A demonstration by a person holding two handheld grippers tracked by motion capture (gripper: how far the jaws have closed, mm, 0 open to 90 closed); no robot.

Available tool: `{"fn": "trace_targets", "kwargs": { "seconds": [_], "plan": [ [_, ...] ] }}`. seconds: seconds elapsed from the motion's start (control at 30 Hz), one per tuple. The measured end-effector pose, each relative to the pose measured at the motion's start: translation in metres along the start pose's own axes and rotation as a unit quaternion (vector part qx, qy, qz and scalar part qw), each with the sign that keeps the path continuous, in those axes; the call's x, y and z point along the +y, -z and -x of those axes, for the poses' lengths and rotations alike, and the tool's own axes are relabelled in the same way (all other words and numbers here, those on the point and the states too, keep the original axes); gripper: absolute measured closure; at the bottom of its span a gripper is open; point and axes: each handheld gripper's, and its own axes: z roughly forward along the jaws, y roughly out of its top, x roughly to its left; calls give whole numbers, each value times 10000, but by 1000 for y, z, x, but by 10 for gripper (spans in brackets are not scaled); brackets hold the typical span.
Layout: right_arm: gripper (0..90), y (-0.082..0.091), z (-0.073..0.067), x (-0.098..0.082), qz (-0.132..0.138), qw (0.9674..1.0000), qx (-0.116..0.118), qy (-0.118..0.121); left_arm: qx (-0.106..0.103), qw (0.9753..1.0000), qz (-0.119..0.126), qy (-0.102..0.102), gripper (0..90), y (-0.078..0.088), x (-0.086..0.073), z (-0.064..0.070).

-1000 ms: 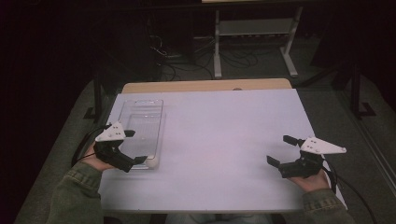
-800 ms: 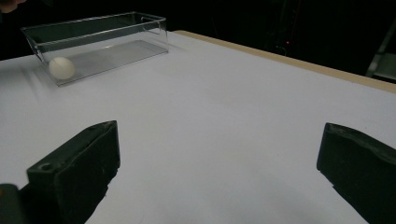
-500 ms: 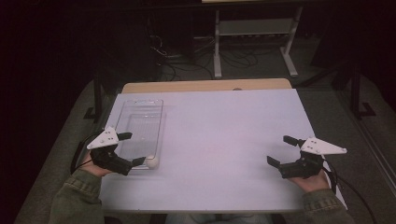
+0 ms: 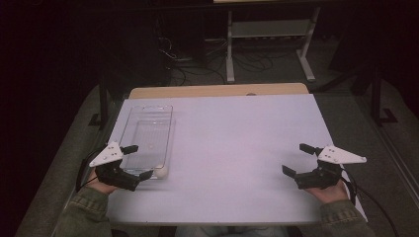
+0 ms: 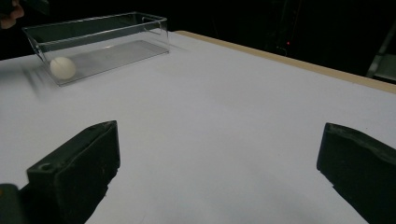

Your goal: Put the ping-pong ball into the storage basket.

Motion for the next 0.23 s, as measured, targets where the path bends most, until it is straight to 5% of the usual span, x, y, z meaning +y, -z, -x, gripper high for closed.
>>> {"fn": "trace_targets", "kwargs": {
  "seconds": [0.23],
  "plan": [
    [0,1,1,0,9,10000,-7,-9,-21,10000,-5,11,0,-3,-1,3]
  ]
}}
